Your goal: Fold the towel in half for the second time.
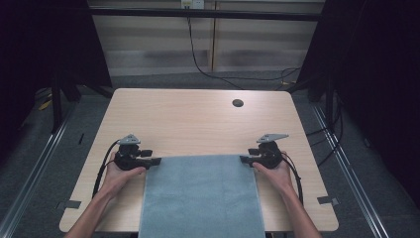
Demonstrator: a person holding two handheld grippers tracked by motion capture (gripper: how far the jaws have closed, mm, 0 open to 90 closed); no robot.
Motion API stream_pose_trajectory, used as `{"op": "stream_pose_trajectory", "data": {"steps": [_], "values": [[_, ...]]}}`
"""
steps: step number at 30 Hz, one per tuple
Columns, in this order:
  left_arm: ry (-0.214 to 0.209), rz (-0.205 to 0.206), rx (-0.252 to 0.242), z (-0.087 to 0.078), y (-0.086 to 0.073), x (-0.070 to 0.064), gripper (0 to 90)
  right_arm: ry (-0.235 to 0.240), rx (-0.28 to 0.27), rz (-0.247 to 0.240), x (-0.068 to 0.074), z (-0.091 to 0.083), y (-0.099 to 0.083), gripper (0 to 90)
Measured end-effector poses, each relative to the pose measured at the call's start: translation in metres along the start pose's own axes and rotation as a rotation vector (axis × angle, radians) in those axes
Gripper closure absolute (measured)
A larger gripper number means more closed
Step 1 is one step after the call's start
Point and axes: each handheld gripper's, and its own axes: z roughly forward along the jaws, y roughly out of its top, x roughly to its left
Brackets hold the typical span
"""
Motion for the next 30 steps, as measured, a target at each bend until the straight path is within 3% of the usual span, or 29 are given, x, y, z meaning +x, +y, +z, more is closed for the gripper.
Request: {"op": "stream_pose_trajectory", "data": {"steps": [4,9,14,17,20,24,30], "values": [[-0.001,-0.006,0.014,0.002,-0.005,0.003,40.5,0.001,0.009,-0.012,0.001,0.006,0.000,46.7],[-0.023,0.012,0.011,0.002,-0.009,0.003,50.7,0.014,0.017,-0.003,-0.001,0.009,-0.003,51.0],[-0.048,0.045,0.023,0.001,-0.012,-0.001,69.1,0.053,0.018,-0.018,0.004,0.008,-0.005,75.0],[-0.063,0.046,0.020,0.000,-0.012,-0.002,78.3,0.064,0.022,-0.017,0.007,0.006,-0.004,82.3],[-0.079,0.026,-0.001,-0.003,-0.011,0.001,80.8,0.073,0.003,-0.001,0.006,0.003,-0.003,84.1],[-0.101,-0.010,-0.077,-0.011,-0.004,0.003,81.2,0.078,-0.034,0.008,0.005,-0.005,0.003,84.5],[-0.116,-0.018,-0.147,-0.023,0.013,0.004,81.6,0.088,-0.126,0.028,0.003,-0.023,0.019,84.5]]}}
